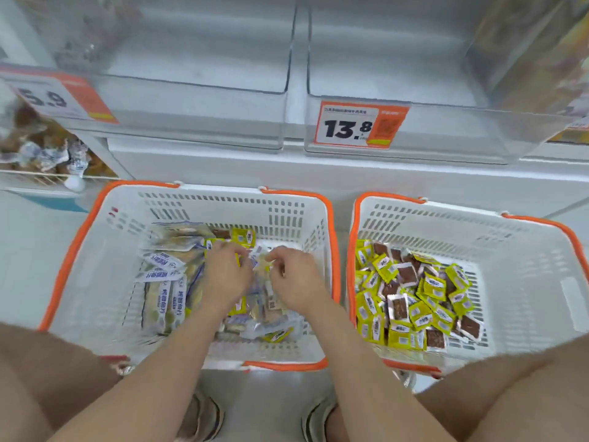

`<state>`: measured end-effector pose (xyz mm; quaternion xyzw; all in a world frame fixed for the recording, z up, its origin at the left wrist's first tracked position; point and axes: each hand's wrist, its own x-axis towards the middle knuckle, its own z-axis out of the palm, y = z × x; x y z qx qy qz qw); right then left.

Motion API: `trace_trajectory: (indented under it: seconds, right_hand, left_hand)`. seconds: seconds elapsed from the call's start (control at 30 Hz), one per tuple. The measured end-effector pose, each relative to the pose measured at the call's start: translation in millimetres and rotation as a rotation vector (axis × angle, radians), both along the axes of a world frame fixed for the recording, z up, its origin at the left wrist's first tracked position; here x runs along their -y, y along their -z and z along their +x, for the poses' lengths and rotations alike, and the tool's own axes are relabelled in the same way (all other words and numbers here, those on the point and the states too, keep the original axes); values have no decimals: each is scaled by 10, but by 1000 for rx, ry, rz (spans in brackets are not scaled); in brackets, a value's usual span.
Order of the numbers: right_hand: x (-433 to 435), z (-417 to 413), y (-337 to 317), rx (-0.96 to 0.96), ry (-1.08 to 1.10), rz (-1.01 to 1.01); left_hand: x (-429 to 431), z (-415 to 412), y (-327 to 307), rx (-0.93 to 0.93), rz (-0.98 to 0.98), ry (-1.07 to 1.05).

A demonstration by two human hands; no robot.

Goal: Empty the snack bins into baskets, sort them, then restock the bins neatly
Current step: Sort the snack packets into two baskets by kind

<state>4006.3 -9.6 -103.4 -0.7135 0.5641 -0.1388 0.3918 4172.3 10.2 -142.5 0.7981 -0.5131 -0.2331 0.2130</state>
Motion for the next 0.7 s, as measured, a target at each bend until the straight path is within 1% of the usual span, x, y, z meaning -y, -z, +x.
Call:
trace_trajectory:
  seconds: [0.07, 0.1, 0.13, 0.2, 0.27, 0.3, 0.37, 0.43, 0.5, 0.57, 0.63, 0.7]
  right_hand:
    - [29, 132, 212, -136, -80, 81]
    - [52, 160, 320, -196, -85, 133]
    - [79, 169, 438, -251, -76, 180]
    - [131, 172, 657, -352, -49, 259]
    - [149, 189, 855, -371, -45, 355]
    - [137, 210, 935, -358, -52, 411]
    - [100, 260, 1084, -363, -65, 477]
    - [51, 305, 1197, -393, -60, 458]
    - [34, 328, 1259, -444, -63, 402]
    - [51, 337, 1261, -505, -74, 398]
    - [81, 363, 1234, -523, -86, 466]
    - [129, 375, 1213, -542, -116, 528]
  left_hand:
    - [84, 233, 50, 99, -21, 11]
    - [135, 335, 83, 143, 30, 70]
    - [183, 423, 116, 173, 124, 150]
    - [273, 575, 242, 208, 373, 344]
    - [335, 668, 373, 266, 574, 523]
    - [346, 700, 442, 302, 642, 589]
    - [313, 712, 541, 377, 726, 653]
    - [199, 659, 615, 471, 714, 691]
    - [68, 588, 672, 537, 636, 706]
    - [-21, 563, 693, 565, 545, 712]
    - [-45, 586, 718, 528, 479, 732]
    - [-17, 596, 724, 389, 466, 743]
